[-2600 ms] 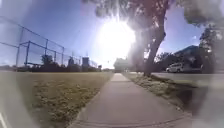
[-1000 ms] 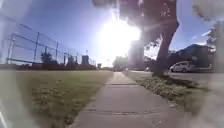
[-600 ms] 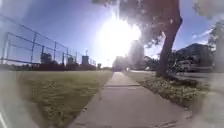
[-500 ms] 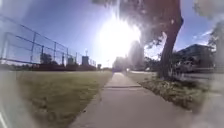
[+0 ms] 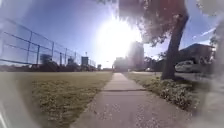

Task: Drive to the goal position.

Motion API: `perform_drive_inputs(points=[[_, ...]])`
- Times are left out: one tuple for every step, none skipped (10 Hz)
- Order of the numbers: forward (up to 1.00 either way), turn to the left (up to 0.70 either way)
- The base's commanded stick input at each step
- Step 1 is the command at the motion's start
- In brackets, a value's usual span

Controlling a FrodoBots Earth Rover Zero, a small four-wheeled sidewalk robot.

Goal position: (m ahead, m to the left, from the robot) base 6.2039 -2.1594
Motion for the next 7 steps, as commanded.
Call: perform_drive_inputs(points=[[1.00,0.00],[1.00,0.00],[1.00,0.00],[1.00,0.02],[1.00,0.01],[1.00,0.00],[1.00,0.02]])
